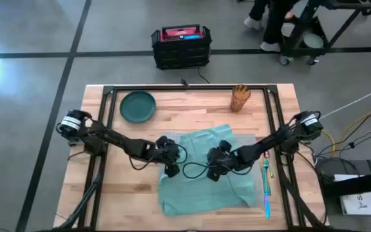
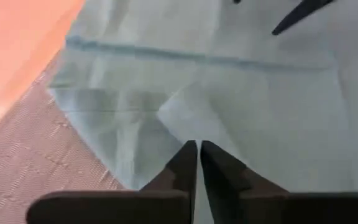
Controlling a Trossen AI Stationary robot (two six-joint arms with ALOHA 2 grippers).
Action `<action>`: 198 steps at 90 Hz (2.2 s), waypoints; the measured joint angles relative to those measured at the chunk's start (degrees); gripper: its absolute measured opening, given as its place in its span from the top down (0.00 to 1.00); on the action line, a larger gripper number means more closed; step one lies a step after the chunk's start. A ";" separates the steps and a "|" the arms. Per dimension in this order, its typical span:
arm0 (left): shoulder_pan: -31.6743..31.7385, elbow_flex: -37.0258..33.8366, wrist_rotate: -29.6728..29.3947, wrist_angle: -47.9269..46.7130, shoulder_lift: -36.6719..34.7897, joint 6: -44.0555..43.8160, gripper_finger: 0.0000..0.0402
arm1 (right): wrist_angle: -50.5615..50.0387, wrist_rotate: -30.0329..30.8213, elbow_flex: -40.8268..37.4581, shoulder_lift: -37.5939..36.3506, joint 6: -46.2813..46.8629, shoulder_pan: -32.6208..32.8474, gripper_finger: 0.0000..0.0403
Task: Set table place
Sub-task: Fold the light blue table napkin
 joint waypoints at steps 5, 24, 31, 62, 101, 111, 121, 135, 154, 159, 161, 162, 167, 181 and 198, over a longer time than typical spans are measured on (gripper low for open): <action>0.00 0.08 0.17 -0.95 -1.38 0.01 0.99 | -0.02 -0.02 0.00 0.00 -0.02 0.00 0.49; -0.44 -0.14 4.32 -0.38 -3.29 -1.89 0.91 | 0.11 -0.02 0.00 0.00 -0.02 0.00 0.47; -0.91 -0.16 6.09 1.79 -2.54 -1.86 0.84 | 0.07 -0.04 0.00 0.00 -0.02 0.00 0.46; -5.33 1.88 6.08 5.94 6.91 8.03 0.56 | 0.11 -0.04 0.00 -0.04 -0.04 0.00 0.42; -5.33 8.10 0.66 1.28 13.14 11.80 0.65 | 0.03 -0.09 -0.02 -0.04 -0.46 0.01 0.48; -5.33 8.10 0.63 0.29 13.06 11.63 0.72 | 0.10 -0.09 -0.02 -0.04 -0.47 0.00 0.49; -5.35 8.10 0.62 -0.11 13.23 11.67 0.80 | 0.08 -0.09 -0.02 -0.04 -0.50 0.00 0.49; -5.29 8.10 0.49 -0.67 12.77 11.82 0.93 | 0.09 -0.11 -0.02 -0.04 -0.50 0.01 0.47; -5.29 8.10 -4.13 -5.02 9.26 10.92 0.99 | 0.06 -0.41 -0.02 -0.04 -0.55 0.01 0.49; -5.29 8.10 -5.64 -8.03 7.68 9.80 1.00 | 0.03 -0.67 -0.02 -0.04 -0.69 0.02 0.50; -5.29 8.10 -6.21 -9.26 6.94 9.32 1.00 | 0.02 -0.73 -0.02 -0.04 -0.71 0.02 0.50; -5.29 8.10 -6.51 -9.87 6.52 9.04 1.00 | 0.02 -0.73 -0.02 -0.04 -0.71 0.02 0.50; -5.29 8.12 -8.26 -13.03 4.52 7.77 1.00 | -0.04 -0.77 -0.02 -0.04 -0.72 0.01 0.51; -5.29 8.12 -13.14 -25.34 -0.71 2.86 1.00 | -0.07 -0.77 -0.02 -0.04 -0.72 0.00 0.52; -5.29 7.64 -16.95 -38.53 -4.89 -3.79 1.00 | 0.06 -1.00 -0.02 -0.04 0.23 0.00 0.51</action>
